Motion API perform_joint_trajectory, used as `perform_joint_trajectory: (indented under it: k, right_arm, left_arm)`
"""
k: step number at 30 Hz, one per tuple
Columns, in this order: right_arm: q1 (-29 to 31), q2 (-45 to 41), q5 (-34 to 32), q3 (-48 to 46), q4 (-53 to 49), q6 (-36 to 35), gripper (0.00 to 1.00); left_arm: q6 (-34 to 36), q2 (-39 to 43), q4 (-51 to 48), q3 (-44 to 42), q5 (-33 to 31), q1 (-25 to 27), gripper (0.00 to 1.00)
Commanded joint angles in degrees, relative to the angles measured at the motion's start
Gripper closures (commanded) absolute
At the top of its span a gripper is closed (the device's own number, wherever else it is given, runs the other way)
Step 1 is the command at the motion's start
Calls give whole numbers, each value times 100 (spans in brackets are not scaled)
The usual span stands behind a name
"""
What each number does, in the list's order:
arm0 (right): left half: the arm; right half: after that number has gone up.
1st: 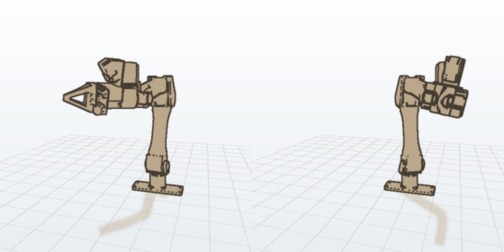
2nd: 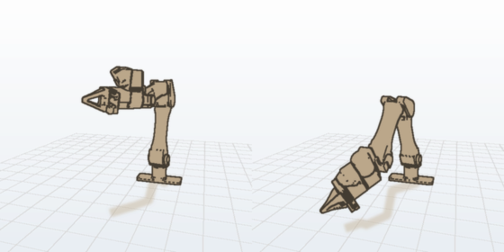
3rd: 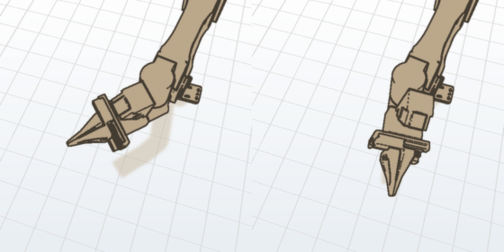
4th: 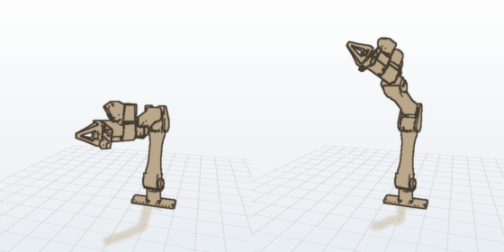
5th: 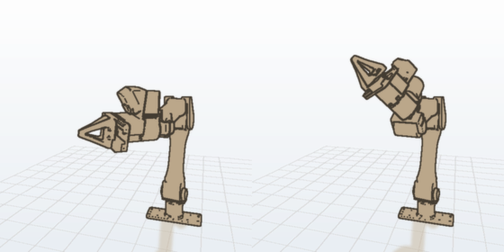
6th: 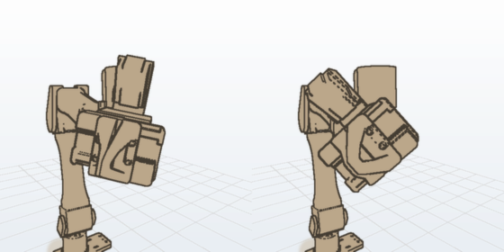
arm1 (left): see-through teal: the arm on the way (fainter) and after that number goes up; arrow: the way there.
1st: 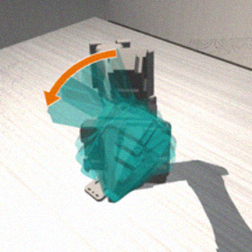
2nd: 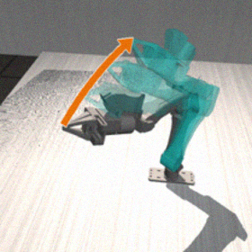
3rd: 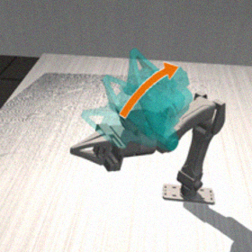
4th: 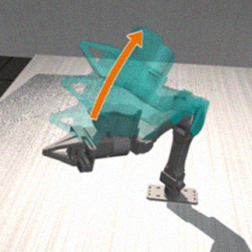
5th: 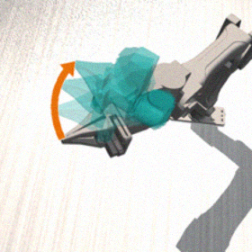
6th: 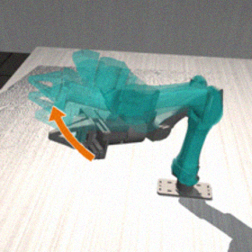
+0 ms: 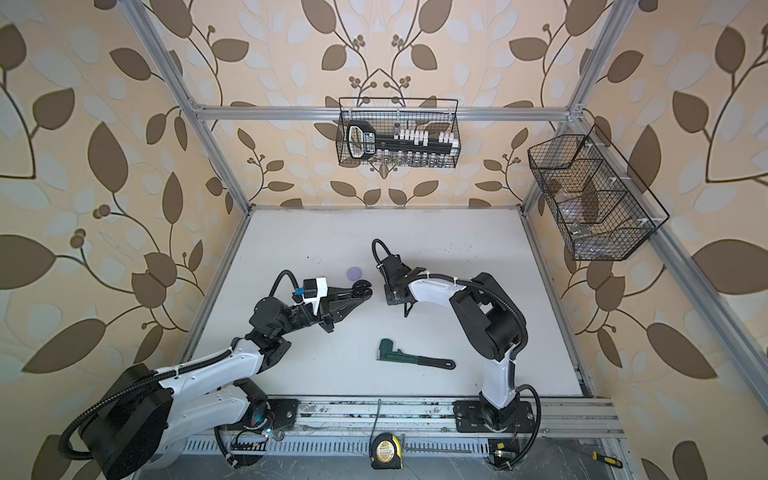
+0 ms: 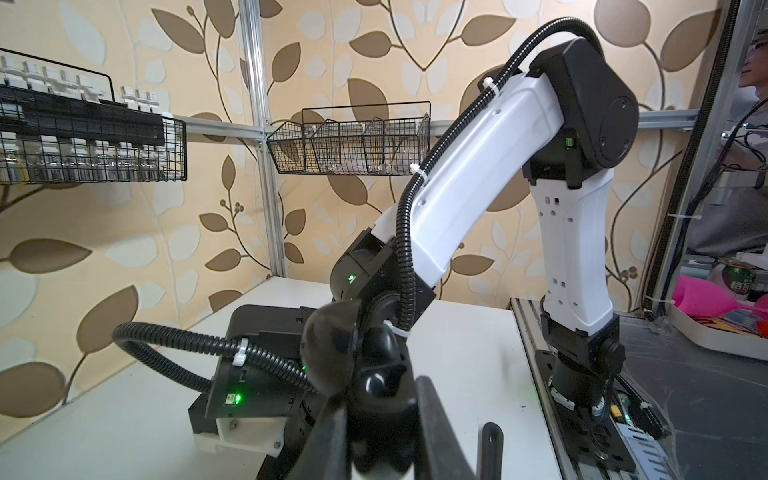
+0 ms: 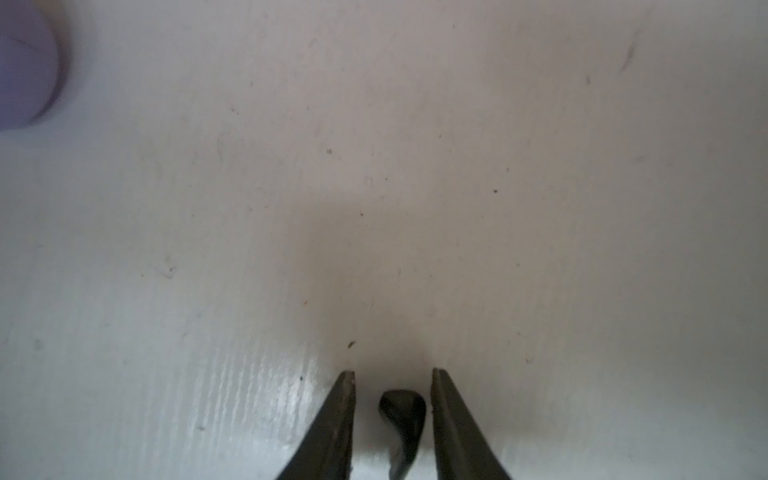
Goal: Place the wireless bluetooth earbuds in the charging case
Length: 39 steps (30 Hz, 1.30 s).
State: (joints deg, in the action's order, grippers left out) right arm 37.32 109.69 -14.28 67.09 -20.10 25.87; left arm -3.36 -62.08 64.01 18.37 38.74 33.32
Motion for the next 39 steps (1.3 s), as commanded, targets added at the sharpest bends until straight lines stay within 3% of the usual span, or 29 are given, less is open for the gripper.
perform_joint_trajectory:
  k: [1, 22, 33, 39]
  right_arm:
    - [-28, 224, 40, 8, -196, 2, 71]
    - [-27, -484, -30, -534, 83, 190, 82]
    - [32, -2551, -273, -1264, 593, 583, 85]
    - [644, -4062, -807, -1733, 1364, 939, 83]
  left_arm:
    - [52, 91, 283, -48, 0, -36, 100]
    - [62, -12, 323, -21, -65, -45, 100]
    - [301, -718, 541, 75, -792, -42, 100]
    - [-40, -1329, 1507, 65, -876, -46, 100]
